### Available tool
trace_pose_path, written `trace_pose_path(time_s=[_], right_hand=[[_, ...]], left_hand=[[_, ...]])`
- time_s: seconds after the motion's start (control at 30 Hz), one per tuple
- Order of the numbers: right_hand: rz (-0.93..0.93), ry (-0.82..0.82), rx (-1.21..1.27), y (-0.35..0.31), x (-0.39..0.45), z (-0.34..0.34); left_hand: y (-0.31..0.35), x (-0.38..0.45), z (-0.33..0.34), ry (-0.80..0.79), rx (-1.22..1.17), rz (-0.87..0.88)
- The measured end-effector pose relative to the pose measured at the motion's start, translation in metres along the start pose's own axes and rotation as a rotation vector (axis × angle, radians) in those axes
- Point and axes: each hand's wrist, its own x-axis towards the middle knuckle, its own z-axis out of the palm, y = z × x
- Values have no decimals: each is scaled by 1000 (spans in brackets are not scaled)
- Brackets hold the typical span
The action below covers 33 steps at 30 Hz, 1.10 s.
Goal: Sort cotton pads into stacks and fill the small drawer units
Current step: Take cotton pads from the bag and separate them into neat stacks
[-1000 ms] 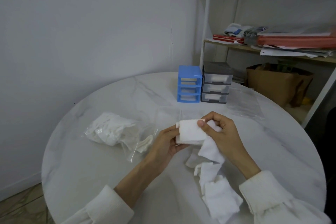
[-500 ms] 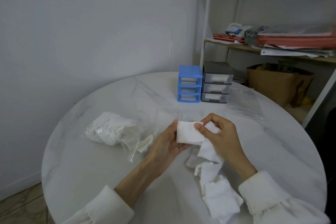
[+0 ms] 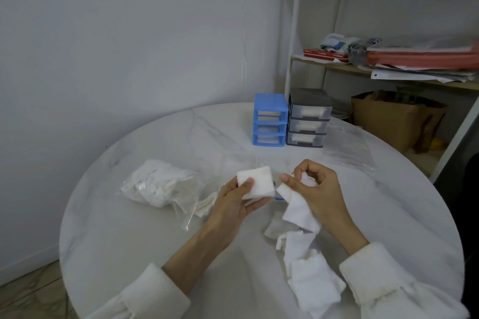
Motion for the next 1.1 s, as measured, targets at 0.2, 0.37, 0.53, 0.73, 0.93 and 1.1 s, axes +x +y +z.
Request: trace_pose_path(time_s=[0.2,0.37,0.53,0.73,0.93,1.1], right_hand=[[45,35,58,-4,0,-1],[67,-96,53,-6,-3,4],[86,-179,104,-5,-2,7],[94,-226,110,0,-1,7],[62,-165,5,6,-2,7],[40,-116,-122,10,-2,10]], left_hand=[[-5,1,-1,52,108,21],[-8,-1,-1,-22,174,12],[-9,-2,2,-43,178,-8],[-8,0,5,-26,8,-93],[-9,-2,2,-50,19,-107],[-6,-6,2,-110,58,-100]])
